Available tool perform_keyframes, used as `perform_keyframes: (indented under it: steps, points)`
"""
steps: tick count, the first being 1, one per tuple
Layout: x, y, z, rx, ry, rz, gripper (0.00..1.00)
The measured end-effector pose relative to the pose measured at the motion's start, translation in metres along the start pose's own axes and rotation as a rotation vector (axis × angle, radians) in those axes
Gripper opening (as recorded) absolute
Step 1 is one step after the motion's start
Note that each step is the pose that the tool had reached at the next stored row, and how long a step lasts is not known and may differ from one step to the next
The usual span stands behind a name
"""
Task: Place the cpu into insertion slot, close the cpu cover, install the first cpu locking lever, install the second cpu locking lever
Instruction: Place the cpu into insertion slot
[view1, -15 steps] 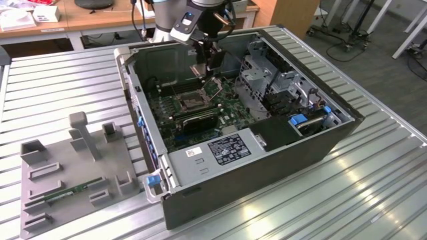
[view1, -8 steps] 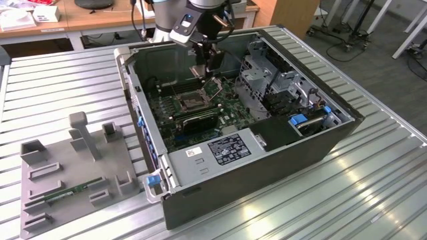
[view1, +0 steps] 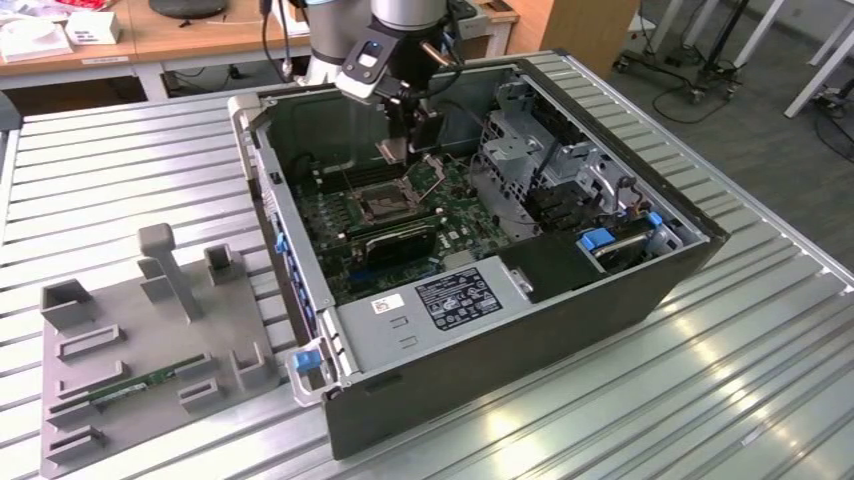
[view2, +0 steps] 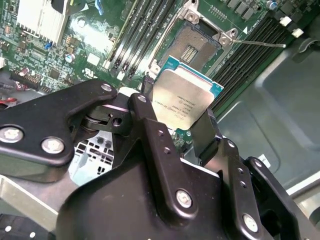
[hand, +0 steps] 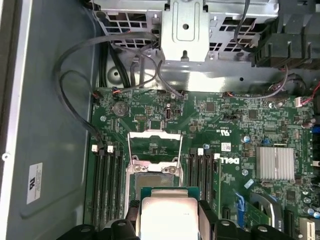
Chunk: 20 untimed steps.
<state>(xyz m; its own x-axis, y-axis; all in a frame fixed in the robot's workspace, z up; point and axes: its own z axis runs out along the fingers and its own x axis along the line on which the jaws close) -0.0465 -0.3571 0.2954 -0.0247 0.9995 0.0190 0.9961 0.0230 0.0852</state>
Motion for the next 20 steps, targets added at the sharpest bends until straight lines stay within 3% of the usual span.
perform_keyframes:
  steps: [20]
  points:
    - [-0.0006, -0.0036, 0.0309, 0.0, 0.0, 0.0, 0.54]
